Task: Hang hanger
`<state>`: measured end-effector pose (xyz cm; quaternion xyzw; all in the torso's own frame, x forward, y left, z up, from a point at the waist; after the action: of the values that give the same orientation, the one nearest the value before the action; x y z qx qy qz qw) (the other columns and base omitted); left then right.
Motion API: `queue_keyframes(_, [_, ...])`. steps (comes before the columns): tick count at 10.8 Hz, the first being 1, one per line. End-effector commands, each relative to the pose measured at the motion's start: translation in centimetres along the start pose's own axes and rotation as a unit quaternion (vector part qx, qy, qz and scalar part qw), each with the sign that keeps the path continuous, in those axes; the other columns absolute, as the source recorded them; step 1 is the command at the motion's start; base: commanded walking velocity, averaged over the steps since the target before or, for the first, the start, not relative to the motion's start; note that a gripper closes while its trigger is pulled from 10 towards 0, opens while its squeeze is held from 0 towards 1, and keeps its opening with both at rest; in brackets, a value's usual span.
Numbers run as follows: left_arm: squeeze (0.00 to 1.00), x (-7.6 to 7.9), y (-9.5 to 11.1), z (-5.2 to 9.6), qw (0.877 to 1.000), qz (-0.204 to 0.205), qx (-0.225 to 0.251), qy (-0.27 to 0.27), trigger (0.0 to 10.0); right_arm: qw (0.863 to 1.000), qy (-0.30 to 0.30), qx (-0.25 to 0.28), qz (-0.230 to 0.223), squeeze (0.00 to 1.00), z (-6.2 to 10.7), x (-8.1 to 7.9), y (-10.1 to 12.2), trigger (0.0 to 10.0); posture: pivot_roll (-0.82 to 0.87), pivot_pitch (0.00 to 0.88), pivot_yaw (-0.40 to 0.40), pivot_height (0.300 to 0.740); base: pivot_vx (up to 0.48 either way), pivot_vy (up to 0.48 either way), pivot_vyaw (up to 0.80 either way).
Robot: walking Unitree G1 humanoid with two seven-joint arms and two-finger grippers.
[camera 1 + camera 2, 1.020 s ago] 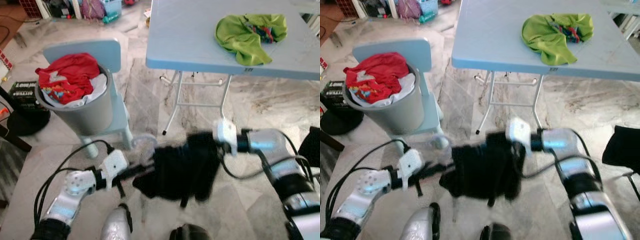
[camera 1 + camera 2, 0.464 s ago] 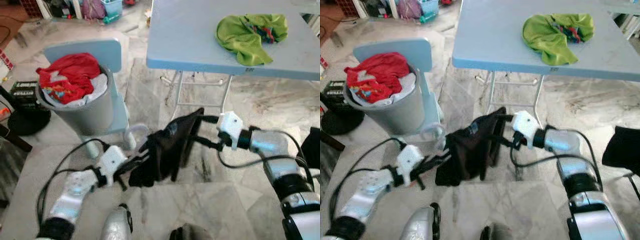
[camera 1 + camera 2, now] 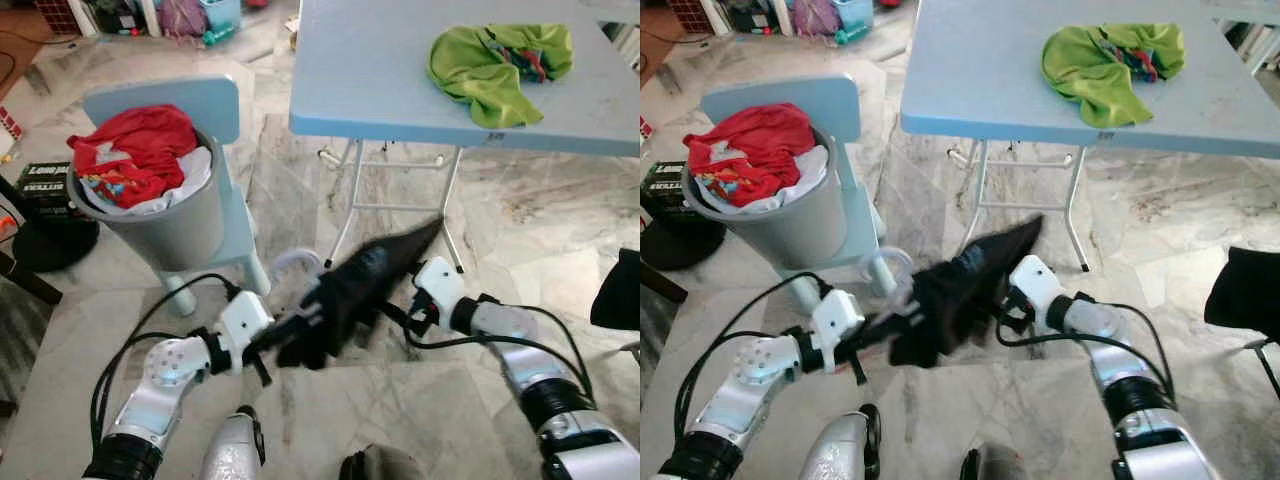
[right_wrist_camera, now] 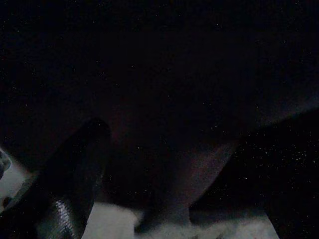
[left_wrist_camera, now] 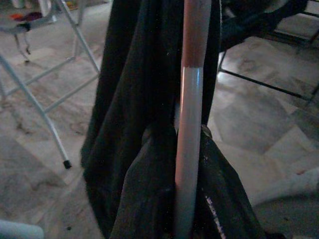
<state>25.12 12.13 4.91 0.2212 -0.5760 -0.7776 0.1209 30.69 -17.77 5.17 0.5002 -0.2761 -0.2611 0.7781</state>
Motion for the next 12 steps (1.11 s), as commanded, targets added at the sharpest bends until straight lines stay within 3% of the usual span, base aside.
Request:
queue_keyframes(1, [0.00, 0.1, 1.4, -0.3, 0.999, -0.008, 0.033, -0.012, 0.0, 1.000, -0.013, 0.005, -0.015, 0.00, -0.4, -0.2, 0.0, 10.0, 0.06, 0.151, -0.045, 0.740, 0.000, 0.000, 0.00])
queue_keyframes(2, [0.00, 0.5, 2.0, -0.6, 0.999, -0.003, 0.046, -0.026, 0.0, 0.997, -0.052, 0.028, -0.050, 0.00, -1.3, -0.1, 0.6, 10.0, 0.06, 0.151, -0.045, 0.740, 0.000, 0.000, 0.00])
queue_keyframes(3, [0.00, 0.8, 2.4, -0.7, 0.998, 0.004, 0.053, -0.038, 0.0, 0.991, -0.069, 0.063, -0.098, 0.00, -1.9, 0.1, 1.4, 0.0, 0.06, 0.149, -0.046, 0.740, 0.000, 0.000, 0.00])
queue_keyframes(7, [0.00, 1.0, 2.6, -0.3, 0.998, 0.008, 0.050, -0.047, 0.0, 0.977, -0.129, 0.082, -0.146, 0.00, -2.2, 1.3, 1.8, 0.0, 0.06, 0.150, -0.044, 0.740, 0.000, 0.000, 0.00])
queue_keyframes(12, [0.00, 0.6, 2.6, -0.3, 0.998, 0.006, 0.047, -0.041, 0.0, 0.969, -0.160, 0.089, -0.167, 0.00, -1.7, 2.3, 1.7, 0.0, 0.06, 0.146, -0.048, 0.740, 0.000, 0.000, 0.00])
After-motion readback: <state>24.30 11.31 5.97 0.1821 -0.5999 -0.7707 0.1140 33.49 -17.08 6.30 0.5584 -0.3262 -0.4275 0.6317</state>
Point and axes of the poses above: a point about 5 cm out from each wrist's last joint towards the gripper, its own z axis pointing back from the gripper into the wrist, its own y axis along the axis of the wrist's last joint, x = y × z, the point moved 1 cm from there along -z, pointing out of the wrist towards the gripper, and after that the axes turned 6 degrees about -z, right-handed, at the moved point
